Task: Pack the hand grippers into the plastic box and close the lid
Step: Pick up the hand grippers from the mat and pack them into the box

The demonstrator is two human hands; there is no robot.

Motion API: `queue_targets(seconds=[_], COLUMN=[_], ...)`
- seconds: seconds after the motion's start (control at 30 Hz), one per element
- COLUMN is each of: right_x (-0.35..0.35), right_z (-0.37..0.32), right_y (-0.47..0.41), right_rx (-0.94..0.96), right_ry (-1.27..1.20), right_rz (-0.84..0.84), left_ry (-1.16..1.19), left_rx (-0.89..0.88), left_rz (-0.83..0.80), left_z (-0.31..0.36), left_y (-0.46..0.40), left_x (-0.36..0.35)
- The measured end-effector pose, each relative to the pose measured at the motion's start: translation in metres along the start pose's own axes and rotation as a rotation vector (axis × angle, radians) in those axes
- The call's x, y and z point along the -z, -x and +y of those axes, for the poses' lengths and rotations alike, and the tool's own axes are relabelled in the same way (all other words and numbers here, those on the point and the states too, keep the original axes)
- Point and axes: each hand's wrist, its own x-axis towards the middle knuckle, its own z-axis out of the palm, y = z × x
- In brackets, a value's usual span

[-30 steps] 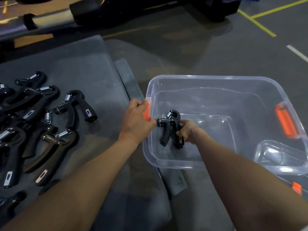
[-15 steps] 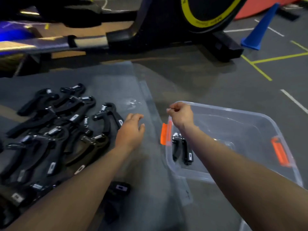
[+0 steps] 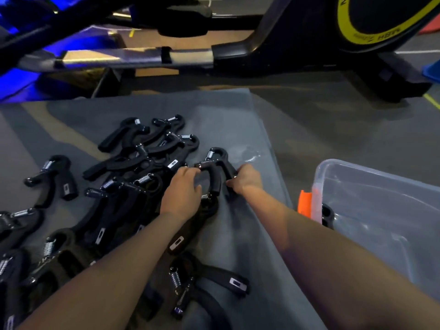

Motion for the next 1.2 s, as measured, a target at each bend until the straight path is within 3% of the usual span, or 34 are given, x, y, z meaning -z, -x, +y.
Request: queue_targets(seconds=[0.23, 0.43, 0.73, 1.03, 1.2], right_x=[0.019, 0.090, 0.185, 0.178, 0.160], right_z=[0.010, 0.040, 0.158, 0.274, 0.300], right_y=[0.003, 0.015, 0.049, 0.044, 0.023], right_rx=[0.023, 0.054, -0.182, -0.415, -0.500], right_ry=[0.135, 0.081, -0.135, -0.147, -0.093], right_rz=[0.130, 0.319, 0.425, 0.335, 0.244], left_ry=[0.010, 0.061, 0.025, -0.136, -0.206], left_rx=[-0.014, -0.149, -0.366, -0.326, -0.332], left_rz=[-0.004, 0.021, -0.080, -0.133, -0.047], left_z=[0.012, 0.078, 0.185, 0.215, 0.214], left_y=[0.005, 0.012, 0.037, 0.032, 0.029], left_x=[-0.001, -0.017, -0.095, -0.165, -0.183])
